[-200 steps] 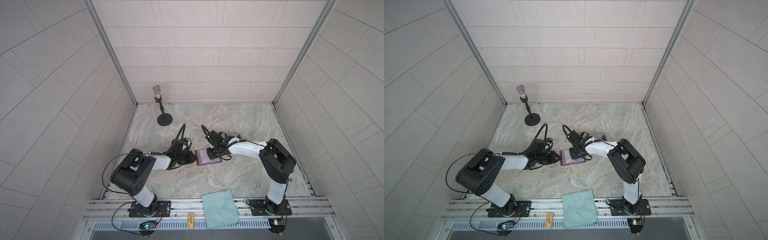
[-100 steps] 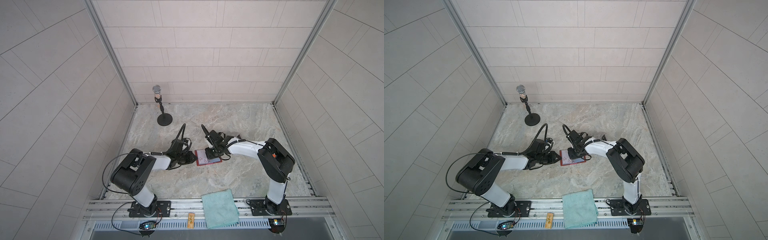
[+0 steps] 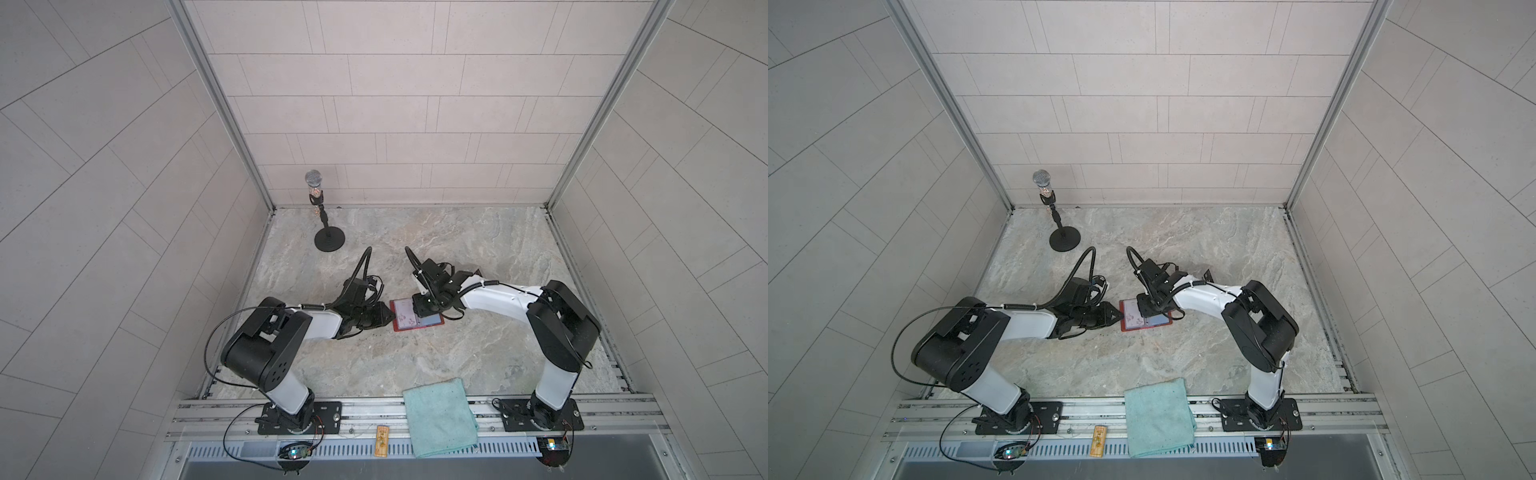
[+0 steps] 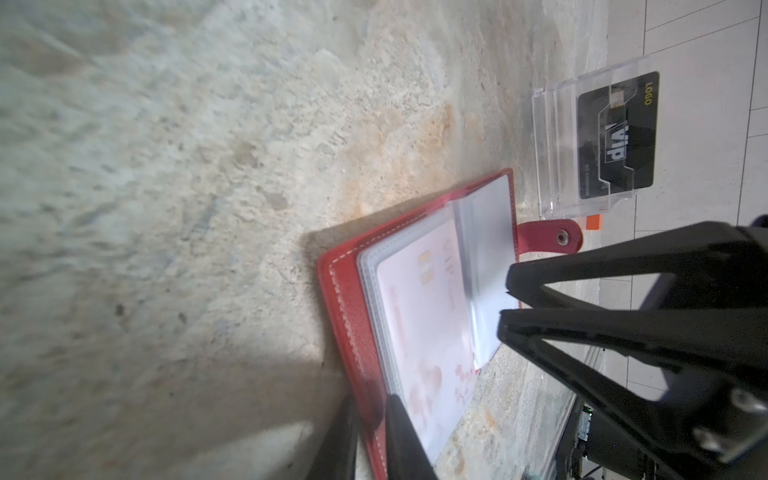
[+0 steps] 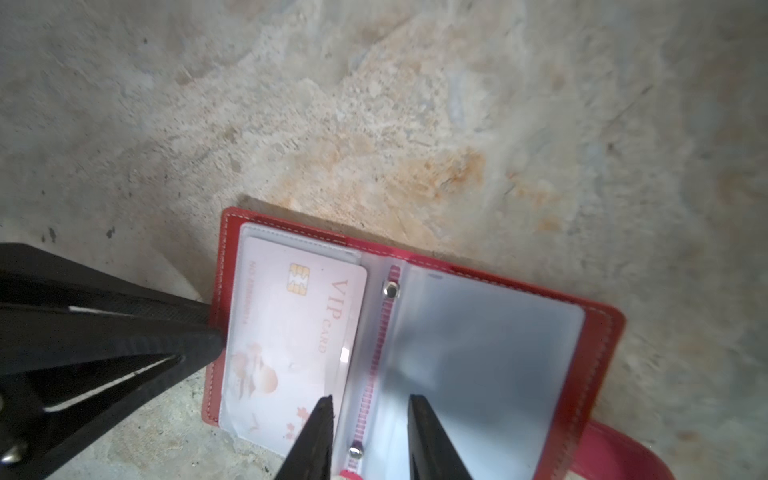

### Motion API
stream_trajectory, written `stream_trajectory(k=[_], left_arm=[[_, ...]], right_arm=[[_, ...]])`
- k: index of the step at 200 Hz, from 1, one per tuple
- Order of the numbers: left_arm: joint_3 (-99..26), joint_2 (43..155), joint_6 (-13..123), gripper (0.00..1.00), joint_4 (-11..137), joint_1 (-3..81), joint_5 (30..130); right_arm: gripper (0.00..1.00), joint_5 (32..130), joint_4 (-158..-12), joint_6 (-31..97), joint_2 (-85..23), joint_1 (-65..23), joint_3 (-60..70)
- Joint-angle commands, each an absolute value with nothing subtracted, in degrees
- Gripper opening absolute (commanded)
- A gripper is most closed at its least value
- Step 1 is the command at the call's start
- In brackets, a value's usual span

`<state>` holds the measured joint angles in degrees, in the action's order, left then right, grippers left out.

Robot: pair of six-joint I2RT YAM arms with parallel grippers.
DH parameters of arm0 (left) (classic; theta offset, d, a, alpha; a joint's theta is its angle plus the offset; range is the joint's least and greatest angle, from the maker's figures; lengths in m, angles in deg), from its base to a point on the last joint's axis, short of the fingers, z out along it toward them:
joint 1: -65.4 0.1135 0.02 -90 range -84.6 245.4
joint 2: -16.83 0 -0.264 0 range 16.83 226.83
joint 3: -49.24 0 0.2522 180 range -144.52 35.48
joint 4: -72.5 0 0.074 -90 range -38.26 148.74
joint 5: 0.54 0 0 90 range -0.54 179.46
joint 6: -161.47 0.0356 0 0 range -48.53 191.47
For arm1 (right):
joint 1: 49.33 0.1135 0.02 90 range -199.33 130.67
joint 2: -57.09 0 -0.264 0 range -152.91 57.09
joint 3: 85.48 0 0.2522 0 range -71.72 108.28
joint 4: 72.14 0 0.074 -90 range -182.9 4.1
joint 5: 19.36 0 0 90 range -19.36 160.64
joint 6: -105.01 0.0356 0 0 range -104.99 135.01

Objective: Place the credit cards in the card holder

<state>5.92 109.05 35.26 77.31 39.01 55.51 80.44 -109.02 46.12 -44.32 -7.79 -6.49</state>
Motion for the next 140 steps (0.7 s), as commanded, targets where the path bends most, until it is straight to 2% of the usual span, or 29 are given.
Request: stream_trajectory(k=[1,69,96,140], left_arm=[[6.8,109.9,36.2,0.21,69.4,38.8,59.8],[7.0,108.2,36.7,0.27,69.1,38.8,60.3],[7.3,107.4,36.9,0.3,69.3,38.8,60.8],[7.4,107.8,36.9,0.34,70.6,38.8,61.3]], right_arm=[[0.37,75.8,-112.2,44.8,-40.6,-8.6,-7.0],[0.49,69.7,-118.1,40.7,-38.4,-13.2,-7.0],[0.5,68.6,-119.4,39.6,-39.6,-14.2,-6.9],[0.5,72.6,-118.2,38.9,-42.2,-15.4,-7.2]])
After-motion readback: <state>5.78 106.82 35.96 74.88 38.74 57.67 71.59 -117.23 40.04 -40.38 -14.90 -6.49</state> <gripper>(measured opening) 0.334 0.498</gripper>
